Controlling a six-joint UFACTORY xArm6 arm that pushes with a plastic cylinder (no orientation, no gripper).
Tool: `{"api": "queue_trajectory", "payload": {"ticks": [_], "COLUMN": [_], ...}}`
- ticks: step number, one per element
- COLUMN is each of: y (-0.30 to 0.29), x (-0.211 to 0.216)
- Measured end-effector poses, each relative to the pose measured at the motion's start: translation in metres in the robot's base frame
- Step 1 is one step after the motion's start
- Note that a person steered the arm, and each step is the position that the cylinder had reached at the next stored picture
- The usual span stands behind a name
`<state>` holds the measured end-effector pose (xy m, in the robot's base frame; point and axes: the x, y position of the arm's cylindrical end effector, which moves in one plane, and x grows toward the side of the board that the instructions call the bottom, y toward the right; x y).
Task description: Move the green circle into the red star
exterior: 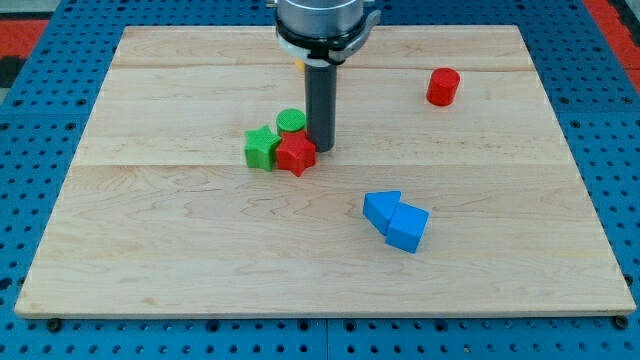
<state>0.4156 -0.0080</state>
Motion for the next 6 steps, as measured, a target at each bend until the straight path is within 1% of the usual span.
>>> {"api": "queue_trajectory", "payload": {"ticks": [1, 2, 3, 4, 5, 6], "y": [-0.001, 0.02, 0.06, 0.069, 0.043, 0.005], "x": [-0.001, -0.004, -0.015, -0.049, -0.066, -0.066]}}
